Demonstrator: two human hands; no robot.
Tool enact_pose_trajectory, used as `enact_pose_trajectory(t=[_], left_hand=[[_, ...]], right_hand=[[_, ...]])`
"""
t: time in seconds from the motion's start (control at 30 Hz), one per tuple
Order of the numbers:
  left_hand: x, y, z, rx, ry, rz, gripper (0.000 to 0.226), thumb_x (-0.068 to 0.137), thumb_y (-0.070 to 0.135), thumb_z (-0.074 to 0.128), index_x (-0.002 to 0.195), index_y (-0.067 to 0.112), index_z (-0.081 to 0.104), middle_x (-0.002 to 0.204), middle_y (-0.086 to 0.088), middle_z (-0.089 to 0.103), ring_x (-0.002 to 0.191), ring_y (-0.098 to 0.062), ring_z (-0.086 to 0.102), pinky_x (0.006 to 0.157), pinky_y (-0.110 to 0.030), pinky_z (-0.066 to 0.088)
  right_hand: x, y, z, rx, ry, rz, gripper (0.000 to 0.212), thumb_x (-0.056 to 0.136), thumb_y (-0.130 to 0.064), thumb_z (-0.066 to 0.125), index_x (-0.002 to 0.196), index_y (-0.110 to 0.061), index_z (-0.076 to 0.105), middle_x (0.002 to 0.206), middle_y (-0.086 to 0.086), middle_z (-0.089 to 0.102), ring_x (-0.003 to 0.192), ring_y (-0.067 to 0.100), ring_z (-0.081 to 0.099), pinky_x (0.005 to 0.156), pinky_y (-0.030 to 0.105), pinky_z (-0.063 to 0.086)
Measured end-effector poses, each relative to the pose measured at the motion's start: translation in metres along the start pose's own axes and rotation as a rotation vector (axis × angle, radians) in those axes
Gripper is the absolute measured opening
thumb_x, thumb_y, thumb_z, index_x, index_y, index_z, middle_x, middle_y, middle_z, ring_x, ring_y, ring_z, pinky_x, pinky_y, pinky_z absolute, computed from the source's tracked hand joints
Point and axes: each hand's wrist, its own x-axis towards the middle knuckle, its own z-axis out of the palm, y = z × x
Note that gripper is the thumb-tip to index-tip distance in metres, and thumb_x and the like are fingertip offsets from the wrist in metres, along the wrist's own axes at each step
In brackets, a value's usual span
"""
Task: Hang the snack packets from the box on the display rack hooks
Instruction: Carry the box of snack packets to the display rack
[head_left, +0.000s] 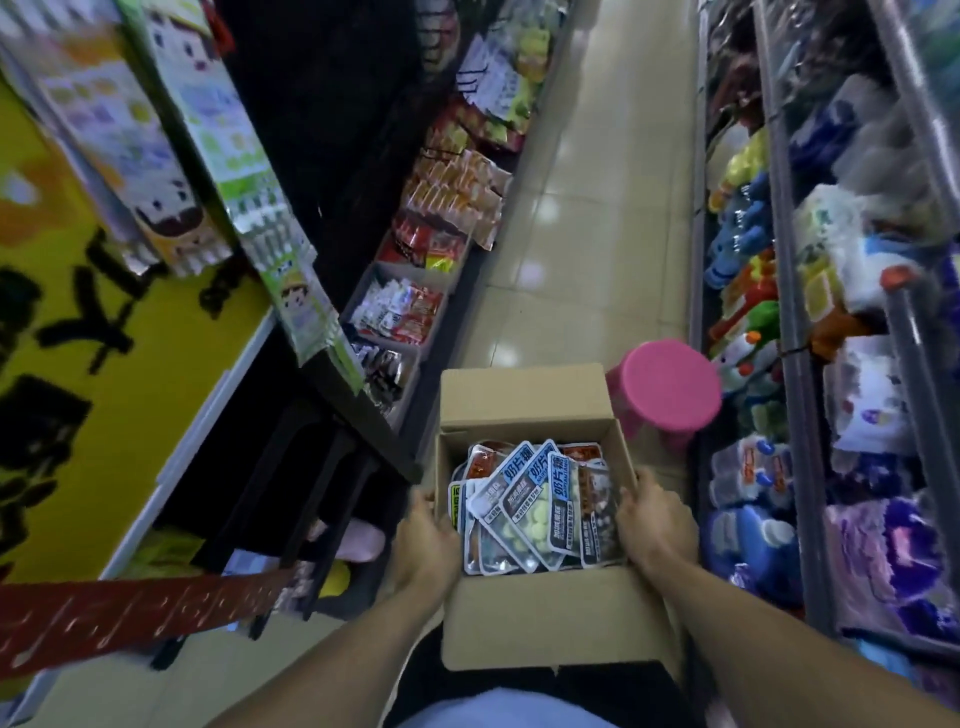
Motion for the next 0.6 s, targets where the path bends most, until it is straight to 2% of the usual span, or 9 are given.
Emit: enact_pose_trajectory(t=[0.1,0.2,0.3,0.47,0.6], left_hand=[[0.017,0.033,0.008,-0.024,0.045,-0.049,0.017,0.095,0.009,0.057,0.110,0.015,0.051,0.085,-0.007,0.064,0.083,-0.035,0.062,0.066,-0.033,0.037],[0.037,0.062,0.025,-0.053,0.106,-0.135,0.022,0.093,0.012,0.059,0.114,0.016,0.055,0.093,-0.013,0.072,0.090,-0.039,0.067,0.066,-0.033,0.038],[0.055,0.091,0.046,-0.132,0.161,-0.210,0.027,0.092,0.017,0.060,0.119,0.019,0.062,0.101,-0.012,0.075,0.094,-0.039,0.069,0.071,-0.036,0.049],[0.067,0.139,0.071,-0.250,0.301,-0.338,0.019,0.097,0.017,0.059,0.113,0.022,0.067,0.100,-0.001,0.072,0.090,-0.026,0.065,0.075,-0.031,0.046],[0.088,0.156,0.084,-0.336,0.341,-0.408,0.027,0.096,0.026,0.060,0.123,0.027,0.065,0.108,-0.005,0.076,0.100,-0.032,0.068,0.079,-0.035,0.052]], right_hand=[[0.054,-0.015,-0.018,-0.018,-0.027,-0.094,0.021,0.104,-0.024,0.046,0.121,-0.016,0.055,0.107,0.017,0.072,0.097,0.038,0.067,0.079,0.039,0.050],[0.112,-0.031,-0.033,-0.045,-0.063,-0.166,0.020,0.104,-0.025,0.047,0.121,-0.019,0.057,0.103,0.014,0.073,0.092,0.036,0.069,0.080,0.041,0.056],[0.169,-0.050,-0.047,-0.099,-0.118,-0.261,0.018,0.105,-0.027,0.045,0.121,-0.024,0.053,0.095,0.008,0.073,0.083,0.031,0.069,0.075,0.042,0.059],[0.243,-0.084,-0.070,-0.169,-0.203,-0.429,0.016,0.107,-0.024,0.044,0.121,-0.022,0.051,0.078,-0.001,0.062,0.072,0.025,0.062,0.068,0.037,0.056],[0.286,-0.116,-0.075,-0.253,-0.257,-0.521,0.018,0.106,-0.024,0.046,0.123,-0.023,0.050,0.074,-0.005,0.058,0.065,0.020,0.058,0.056,0.030,0.045]])
